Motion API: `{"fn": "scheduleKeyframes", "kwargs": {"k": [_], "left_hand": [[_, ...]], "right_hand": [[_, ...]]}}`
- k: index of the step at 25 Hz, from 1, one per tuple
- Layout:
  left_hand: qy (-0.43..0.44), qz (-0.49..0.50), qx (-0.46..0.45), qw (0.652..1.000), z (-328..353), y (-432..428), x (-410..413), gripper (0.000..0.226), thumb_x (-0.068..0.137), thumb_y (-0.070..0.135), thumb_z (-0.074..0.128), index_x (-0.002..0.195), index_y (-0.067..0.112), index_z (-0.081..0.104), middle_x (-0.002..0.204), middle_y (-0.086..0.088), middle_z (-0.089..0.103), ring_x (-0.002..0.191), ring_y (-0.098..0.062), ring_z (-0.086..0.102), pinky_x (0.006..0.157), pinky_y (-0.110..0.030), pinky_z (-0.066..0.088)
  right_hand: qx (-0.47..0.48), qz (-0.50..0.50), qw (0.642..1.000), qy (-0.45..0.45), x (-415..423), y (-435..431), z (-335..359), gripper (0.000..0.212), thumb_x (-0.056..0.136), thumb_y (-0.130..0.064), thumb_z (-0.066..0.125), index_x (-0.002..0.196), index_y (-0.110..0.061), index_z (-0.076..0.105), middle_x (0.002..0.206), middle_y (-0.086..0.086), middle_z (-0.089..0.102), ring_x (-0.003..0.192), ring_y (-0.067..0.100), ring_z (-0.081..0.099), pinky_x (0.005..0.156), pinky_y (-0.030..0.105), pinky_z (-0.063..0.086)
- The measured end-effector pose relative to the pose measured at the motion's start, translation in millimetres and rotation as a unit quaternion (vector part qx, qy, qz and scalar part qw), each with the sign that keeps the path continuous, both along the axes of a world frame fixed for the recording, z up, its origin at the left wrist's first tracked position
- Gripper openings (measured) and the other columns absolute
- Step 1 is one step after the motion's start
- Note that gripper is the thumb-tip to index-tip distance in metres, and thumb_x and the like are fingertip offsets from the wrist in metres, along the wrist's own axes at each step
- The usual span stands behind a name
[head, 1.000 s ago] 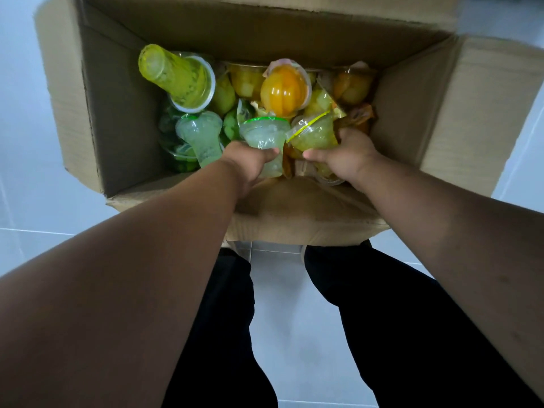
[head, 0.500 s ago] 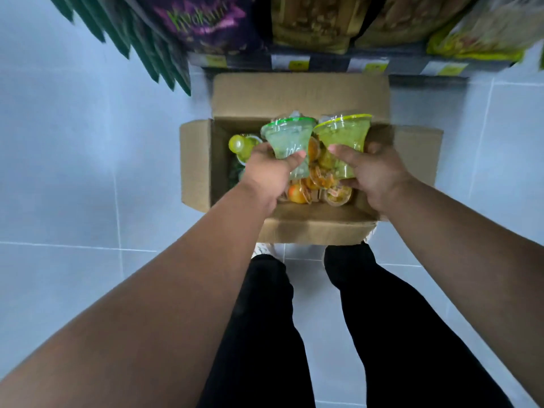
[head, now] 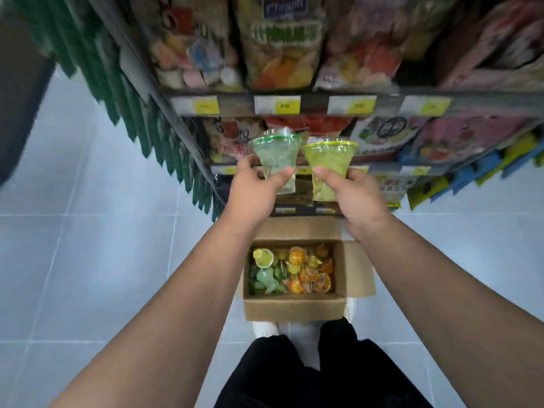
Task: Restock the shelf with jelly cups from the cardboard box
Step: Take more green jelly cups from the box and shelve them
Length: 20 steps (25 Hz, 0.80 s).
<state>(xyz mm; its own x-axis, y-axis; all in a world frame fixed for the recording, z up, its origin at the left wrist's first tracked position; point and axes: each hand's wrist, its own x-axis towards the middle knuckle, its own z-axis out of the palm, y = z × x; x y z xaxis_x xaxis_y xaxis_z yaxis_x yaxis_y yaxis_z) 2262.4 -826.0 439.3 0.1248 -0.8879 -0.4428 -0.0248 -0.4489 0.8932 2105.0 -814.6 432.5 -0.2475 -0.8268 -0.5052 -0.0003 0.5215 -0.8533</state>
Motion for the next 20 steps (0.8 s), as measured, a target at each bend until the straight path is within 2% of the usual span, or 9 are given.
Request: {"fn": "scheduleKeyframes", "kwargs": {"k": [4,8,10,12,16,18,20], "left_hand": [[-0.018,-0.003,-0.09,0.996,103.0,-7.4,10.0,0.063,0.068,0.042,0.08,0.117,0.019,0.047,0.115,0.001,0.063,0.106,-0.015,0.062,0.1,-0.043,0.049],[-0.048,-0.015,-0.165,0.985,189.0,-5.0,23.5,0.054,0.08,0.035,0.078,0.118,0.026,0.041,0.098,0.021,0.052,0.088,0.008,0.051,0.088,-0.028,0.045],[-0.054,-0.015,-0.199,0.978,226.8,-4.8,32.7,0.06,0.078,0.037,0.078,0.124,0.023,0.043,0.104,0.021,0.056,0.094,0.006,0.055,0.092,-0.028,0.044],[-0.048,-0.002,-0.246,0.968,263.8,-5.7,42.5,0.07,0.074,0.041,0.081,0.131,0.023,0.045,0.114,0.014,0.065,0.105,-0.005,0.062,0.098,-0.037,0.049],[-0.042,0.024,-0.317,0.947,324.0,-3.2,60.6,0.086,0.062,0.051,0.083,0.135,0.026,0.045,0.121,0.008,0.066,0.111,-0.014,0.064,0.098,-0.043,0.051],[-0.042,0.027,-0.343,0.938,349.2,-1.7,70.1,0.079,0.061,0.047,0.084,0.129,0.025,0.05,0.115,0.007,0.07,0.106,-0.013,0.067,0.096,-0.042,0.052],[-0.05,0.023,-0.374,0.926,377.6,-5.2,79.6,0.062,0.069,0.035,0.085,0.122,0.023,0.055,0.108,0.006,0.073,0.1,-0.012,0.07,0.092,-0.043,0.054]], "right_hand": [[-0.069,-0.004,0.998,-0.012,15.2,-6.3,98.4,0.042,0.069,-0.047,0.08,0.099,-0.018,0.072,0.095,-0.005,0.076,0.092,0.017,0.071,0.092,0.041,0.053],[-0.171,-0.019,0.985,-0.012,25.7,-7.7,185.7,0.033,0.076,-0.037,0.079,0.1,-0.015,0.072,0.093,-0.004,0.077,0.087,0.015,0.073,0.09,0.041,0.055],[-0.208,-0.01,0.978,-0.007,32.6,-8.6,227.8,0.03,0.076,-0.038,0.079,0.098,-0.018,0.072,0.091,-0.007,0.076,0.086,0.012,0.072,0.091,0.041,0.055],[-0.247,0.005,0.969,-0.013,39.2,-8.2,266.3,0.03,0.075,-0.04,0.079,0.098,-0.021,0.072,0.091,-0.009,0.076,0.087,0.011,0.072,0.091,0.041,0.054],[-0.311,0.027,0.949,-0.04,53.1,-6.9,329.1,0.038,0.072,-0.043,0.08,0.102,-0.022,0.072,0.096,-0.008,0.076,0.094,0.016,0.072,0.094,0.046,0.052],[-0.335,0.033,0.94,-0.046,61.0,-5.0,355.5,0.031,0.075,-0.038,0.08,0.099,-0.02,0.072,0.093,-0.008,0.077,0.091,0.015,0.072,0.092,0.044,0.053],[-0.365,0.039,0.929,-0.049,68.6,-8.6,382.3,0.029,0.075,-0.034,0.08,0.098,-0.018,0.072,0.09,-0.006,0.077,0.088,0.015,0.073,0.09,0.043,0.055]]}}
